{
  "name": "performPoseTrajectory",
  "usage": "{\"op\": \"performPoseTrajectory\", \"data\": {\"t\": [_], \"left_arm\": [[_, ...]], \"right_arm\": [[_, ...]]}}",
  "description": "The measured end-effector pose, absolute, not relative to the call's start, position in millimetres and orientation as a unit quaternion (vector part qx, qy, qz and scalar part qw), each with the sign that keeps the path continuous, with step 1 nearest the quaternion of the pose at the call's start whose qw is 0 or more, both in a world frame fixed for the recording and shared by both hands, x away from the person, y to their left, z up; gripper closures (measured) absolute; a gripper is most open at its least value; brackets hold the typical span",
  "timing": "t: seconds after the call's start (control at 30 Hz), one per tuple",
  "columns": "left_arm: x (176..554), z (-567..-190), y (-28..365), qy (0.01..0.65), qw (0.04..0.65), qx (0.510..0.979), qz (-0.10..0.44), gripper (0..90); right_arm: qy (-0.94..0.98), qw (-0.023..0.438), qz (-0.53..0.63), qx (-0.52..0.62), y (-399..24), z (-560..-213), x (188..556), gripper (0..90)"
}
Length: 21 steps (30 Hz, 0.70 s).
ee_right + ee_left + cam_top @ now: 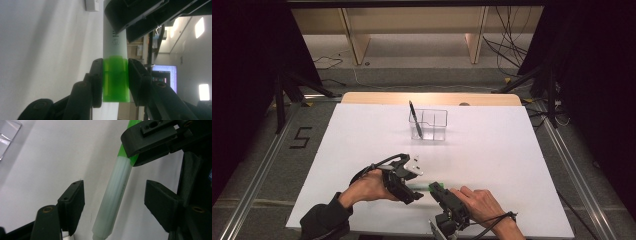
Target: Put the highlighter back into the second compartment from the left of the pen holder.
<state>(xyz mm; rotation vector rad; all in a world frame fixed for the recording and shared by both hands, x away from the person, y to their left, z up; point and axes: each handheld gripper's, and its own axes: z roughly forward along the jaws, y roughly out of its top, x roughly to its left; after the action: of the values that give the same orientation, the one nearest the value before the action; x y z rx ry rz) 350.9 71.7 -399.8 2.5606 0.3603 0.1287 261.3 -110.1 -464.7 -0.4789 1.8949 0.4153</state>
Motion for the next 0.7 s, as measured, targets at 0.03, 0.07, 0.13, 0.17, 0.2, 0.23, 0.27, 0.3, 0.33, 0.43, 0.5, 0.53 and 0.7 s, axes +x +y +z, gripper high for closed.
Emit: {"op": "performPoseTrajectory", "data": {"t": [0.03,0.07,0.13,0.17,0.2,0.23,0.27,0.3,0.33,0.43,0.5,0.53,0.7], "left_arm": [[352,-398,69,0.129,0.270,0.953,0.048,34.1],[352,-398,69,0.129,0.270,0.953,0.048,35.2],[353,-396,67,0.124,0.267,0.954,0.046,37.5],[353,-395,64,0.116,0.257,0.958,0.046,38.4],[353,-395,64,0.116,0.257,0.958,0.046,39.3],[354,-393,62,0.109,0.248,0.961,0.045,40.4],[354,-393,62,0.109,0.248,0.961,0.045,41.5],[355,-394,60,0.106,0.245,0.963,0.039,42.3],[355,-394,60,0.106,0.245,0.963,0.039,43.0],[356,-396,57,0.099,0.225,0.969,0.029,45.4],[358,-397,55,0.092,0.216,0.972,0.023,47.5],[358,-397,55,0.092,0.216,0.972,0.023,48.7],[362,-398,51,0.082,0.196,0.977,0.008,53.8]], "right_arm": [[0.800,0.539,0.173,-0.199,-110,-465,261,67.5],[0.800,0.539,0.173,-0.199,-110,-465,261,67.5],[0.799,0.540,0.170,-0.205,-110,-465,261,67.5],[0.796,0.543,0.172,-0.206,-110,-465,261,67.5],[0.796,0.543,0.172,-0.206,-110,-465,261,67.5],[0.796,0.542,0.171,-0.209,-109,-466,260,67.5],[0.796,0.542,0.170,-0.209,-109,-466,260,67.5],[0.796,0.542,0.169,-0.211,-109,-466,260,67.5],[0.796,0.542,0.169,-0.211,-109,-466,260,67.5],[0.795,0.543,0.171,-0.210,-110,-467,260,67.5],[0.794,0.545,0.170,-0.211,-110,-467,259,67.5],[0.794,0.545,0.170,-0.211,-110,-467,259,67.5],[0.793,0.545,0.172,-0.213,-109,-467,259,67.5]]}}
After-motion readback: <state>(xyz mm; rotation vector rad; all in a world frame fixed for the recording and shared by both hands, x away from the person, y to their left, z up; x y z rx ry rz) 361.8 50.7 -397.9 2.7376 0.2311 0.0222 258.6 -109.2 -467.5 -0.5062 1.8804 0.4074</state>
